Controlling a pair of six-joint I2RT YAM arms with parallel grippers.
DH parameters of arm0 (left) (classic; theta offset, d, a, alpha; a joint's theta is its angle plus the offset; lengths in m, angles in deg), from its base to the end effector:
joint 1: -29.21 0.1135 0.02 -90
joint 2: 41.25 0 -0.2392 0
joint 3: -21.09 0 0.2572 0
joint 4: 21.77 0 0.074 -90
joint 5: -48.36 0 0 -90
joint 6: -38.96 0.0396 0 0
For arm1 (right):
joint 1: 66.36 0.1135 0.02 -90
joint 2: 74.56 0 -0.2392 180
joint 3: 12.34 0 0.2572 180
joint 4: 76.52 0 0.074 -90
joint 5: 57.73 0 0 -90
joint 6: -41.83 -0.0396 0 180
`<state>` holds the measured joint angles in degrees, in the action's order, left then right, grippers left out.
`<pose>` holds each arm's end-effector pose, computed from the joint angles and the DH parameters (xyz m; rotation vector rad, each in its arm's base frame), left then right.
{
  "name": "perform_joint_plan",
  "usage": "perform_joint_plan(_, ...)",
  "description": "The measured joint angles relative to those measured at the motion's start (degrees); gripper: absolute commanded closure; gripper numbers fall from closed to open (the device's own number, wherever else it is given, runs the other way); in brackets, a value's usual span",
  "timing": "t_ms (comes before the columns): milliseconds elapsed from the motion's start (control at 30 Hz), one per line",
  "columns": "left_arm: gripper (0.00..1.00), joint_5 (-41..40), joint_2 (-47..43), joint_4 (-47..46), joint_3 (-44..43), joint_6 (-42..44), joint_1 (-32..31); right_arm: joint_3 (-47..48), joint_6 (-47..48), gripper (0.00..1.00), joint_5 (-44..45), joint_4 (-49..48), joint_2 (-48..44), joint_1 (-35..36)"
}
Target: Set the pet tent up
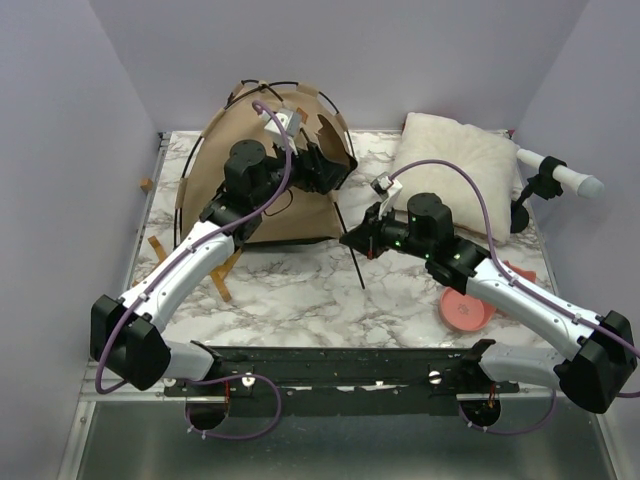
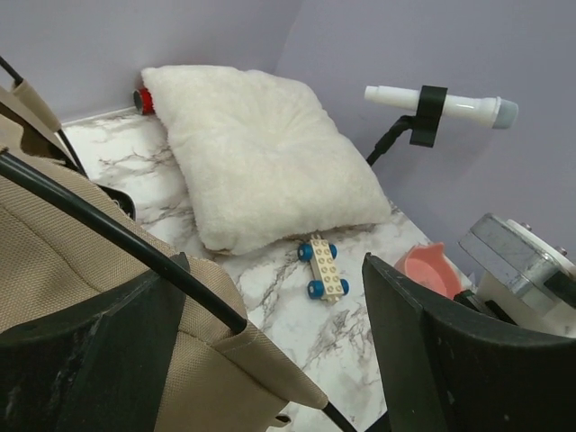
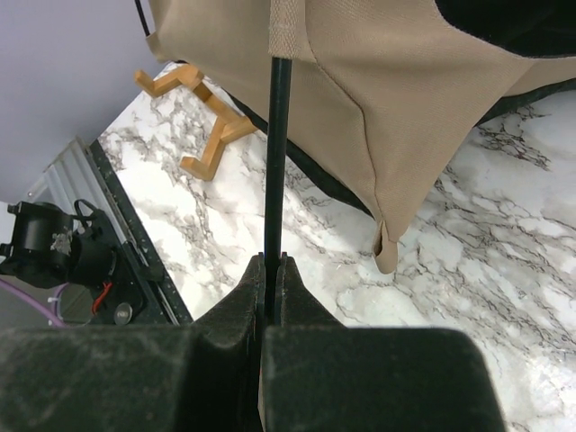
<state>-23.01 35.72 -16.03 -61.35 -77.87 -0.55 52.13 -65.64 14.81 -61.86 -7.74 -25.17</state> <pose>0.2833 -0.1766 0.3705 0.3114 1.6422 -1.0165 0.2102 0.1997 0.2901 -0.6215 1.8746 0.9738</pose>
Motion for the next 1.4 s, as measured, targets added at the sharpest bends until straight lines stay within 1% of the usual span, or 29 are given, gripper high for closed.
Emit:
perform_joint_plan(167, 0.16, 2.1, 0.1, -1.2, 1.4, -0.2, -1.1, 0.1, 1.8, 1.0, 3.1, -0.2, 0.0, 0.1)
perform_joint_plan(400, 0.16, 3.6, 0.1, -3.0, 4.3, -0.5, -2.9, 2.1, 7.2, 1.0, 8.8, -0.3, 1.5, 0.1)
perform_joint_plan(467, 0.17, 3.6, 0.1, -3.6, 4.7, -0.6, -2.9, 2.2, 8.6, 0.99, 9.7, -0.7, 1.9, 0.1)
perform_joint_plan(500, 0.19, 3.7, 0.1, -4.2, 5.1, -0.7, -3.0, 2.2, 9.2, 1.0, 10.1, -1.1, 2.1, 0.1)
perform_joint_plan(533, 0.24, 3.7, 0.1, -4.7, 5.4, -0.7, -3.0, 2.2, 9.6, 0.99, 10.2, -1.5, 2.2, 0.1)
perform_joint_plan(600, 0.47, 3.8, 0.1, -5.5, 5.8, -0.8, -3.0, 2.2, 10.1, 0.99, 10.3, -2.3, 2.2, 0.1)
perform_joint_plan(667, 0.73, 3.6, 0.1, -6.2, 6.0, -0.9, -3.0, 1.8, 10.3, 1.0, 10.3, -3.8, 2.2, 0.1)
perform_joint_plan(700, 0.83, 3.4, 0.1, -6.3, 6.1, -1.1, -2.9, 1.4, 10.3, 0.99, 10.4, -4.5, 2.0, 0.1)
perform_joint_plan(733, 0.92, 3.0, 0.1, -6.2, 6.2, -1.1, -2.9, 0.8, 10.3, 0.96, 10.4, -5.4, 1.6, 0.1)
perform_joint_plan(767, 0.98, 2.6, 0.1, -6.0, 6.4, -1.3, -2.8, -0.2, 10.2, 0.92, 10.4, -6.0, 0.9, 0.1)
perform_joint_plan(800, 1.0, 2.5, 0.0, -5.9, 6.7, -2.7, -2.9, -1.2, 10.1, 0.89, 10.4, -6.5, 0.1, 0.1)
perform_joint_plan(900, 1.0, 2.8, -0.4, -5.6, 7.1, -5.2, -3.9, -4.8, 9.0, 0.81, 10.5, -7.7, -2.3, 0.2)
perform_joint_plan(967, 1.0, 3.2, -0.9, -5.6, 7.6, -5.7, -4.7, -6.9, 7.9, 0.73, 10.5, -8.5, -4.5, 0.4)
perform_joint_plan(1000, 1.0, 3.2, -1.1, -5.3, 7.6, -5.5, -4.8, -7.9, 7.4, 0.69, 10.5, -9.2, -5.7, 0.4)
perform_joint_plan(1067, 1.0, 3.1, -1.4, -4.7, 7.6, -5.4, -4.0, -9.7, 6.3, 0.56, 10.5, -9.8, -8.5, 0.4)
perform_joint_plan(1133, 1.0, 2.8, -1.4, -4.2, 7.6, -5.4, -3.3, -10.9, 5.0, 0.45, 10.5, -9.9, -10.3, 0.3)
perform_joint_plan(1233, 1.0, 2.3, -1.5, -3.3, 7.6, -5.9, -2.4, -13.2, 3.3, 0.3, 9.9, -9.8, -11.6, 0.3)
perform_joint_plan(1333, 1.0, 2.0, -1.5, -2.8, 7.6, -7.0, -1.4, -16.4, 1.5, 0.23, 8.7, -9.5, -11.8, 0.3)
perform_joint_plan(1400, 1.0, 1.9, -1.6, -2.8, 7.6, -7.7, -0.8, -18.5, 0.6, 0.21, 8.2, -9.3, -11.7, 0.3)
